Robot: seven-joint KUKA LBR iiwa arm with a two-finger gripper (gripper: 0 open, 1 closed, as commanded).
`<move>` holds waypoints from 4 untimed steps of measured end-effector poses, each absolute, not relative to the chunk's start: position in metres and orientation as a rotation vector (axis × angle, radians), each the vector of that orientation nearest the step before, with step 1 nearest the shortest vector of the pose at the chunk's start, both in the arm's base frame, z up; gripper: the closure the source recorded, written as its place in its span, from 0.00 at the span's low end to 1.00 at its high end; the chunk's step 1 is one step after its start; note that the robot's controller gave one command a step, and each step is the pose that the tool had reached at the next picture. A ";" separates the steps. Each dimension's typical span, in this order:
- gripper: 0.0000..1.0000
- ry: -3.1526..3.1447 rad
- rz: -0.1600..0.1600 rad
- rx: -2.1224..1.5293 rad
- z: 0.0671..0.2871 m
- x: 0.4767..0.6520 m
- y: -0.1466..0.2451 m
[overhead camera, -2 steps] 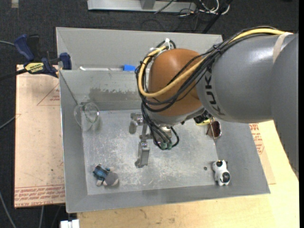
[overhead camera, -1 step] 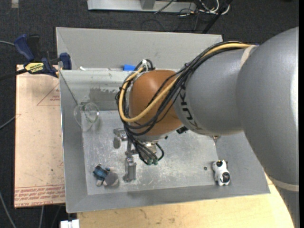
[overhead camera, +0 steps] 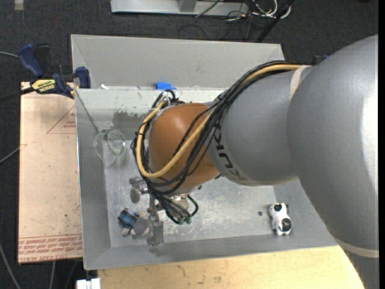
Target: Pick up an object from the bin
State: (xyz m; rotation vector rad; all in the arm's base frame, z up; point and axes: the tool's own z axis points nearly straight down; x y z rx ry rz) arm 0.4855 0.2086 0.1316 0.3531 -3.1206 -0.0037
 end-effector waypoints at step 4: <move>1.00 -3.131 -0.001 0.232 0.069 0.479 0.208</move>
Offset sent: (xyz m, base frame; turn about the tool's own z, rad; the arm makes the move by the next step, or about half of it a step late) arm -0.0006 0.0107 -0.0616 0.1189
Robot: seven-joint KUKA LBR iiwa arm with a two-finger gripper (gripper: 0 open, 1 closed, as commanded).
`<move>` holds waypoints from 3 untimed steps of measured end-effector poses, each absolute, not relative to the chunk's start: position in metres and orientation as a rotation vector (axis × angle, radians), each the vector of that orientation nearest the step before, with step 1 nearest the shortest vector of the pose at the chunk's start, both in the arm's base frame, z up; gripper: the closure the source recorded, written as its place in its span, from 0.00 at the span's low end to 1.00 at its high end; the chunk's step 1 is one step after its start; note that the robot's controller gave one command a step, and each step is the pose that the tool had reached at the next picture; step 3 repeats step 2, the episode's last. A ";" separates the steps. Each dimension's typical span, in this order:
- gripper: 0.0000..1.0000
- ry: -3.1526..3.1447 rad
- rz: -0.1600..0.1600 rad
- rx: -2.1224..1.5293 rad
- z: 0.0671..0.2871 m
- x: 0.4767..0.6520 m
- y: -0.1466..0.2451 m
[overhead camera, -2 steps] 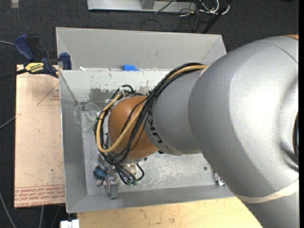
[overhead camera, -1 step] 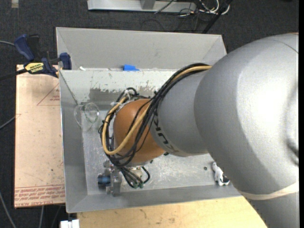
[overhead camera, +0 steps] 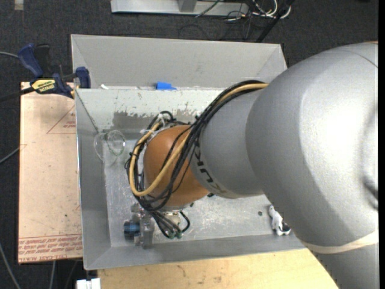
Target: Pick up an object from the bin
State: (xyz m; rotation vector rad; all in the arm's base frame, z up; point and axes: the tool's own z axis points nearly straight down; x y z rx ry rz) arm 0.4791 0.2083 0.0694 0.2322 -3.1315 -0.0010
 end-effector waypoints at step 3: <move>1.00 -3.132 -0.002 0.231 0.076 0.479 0.208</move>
Offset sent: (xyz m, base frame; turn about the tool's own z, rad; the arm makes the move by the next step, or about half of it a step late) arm -0.0002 0.0000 0.0164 0.0000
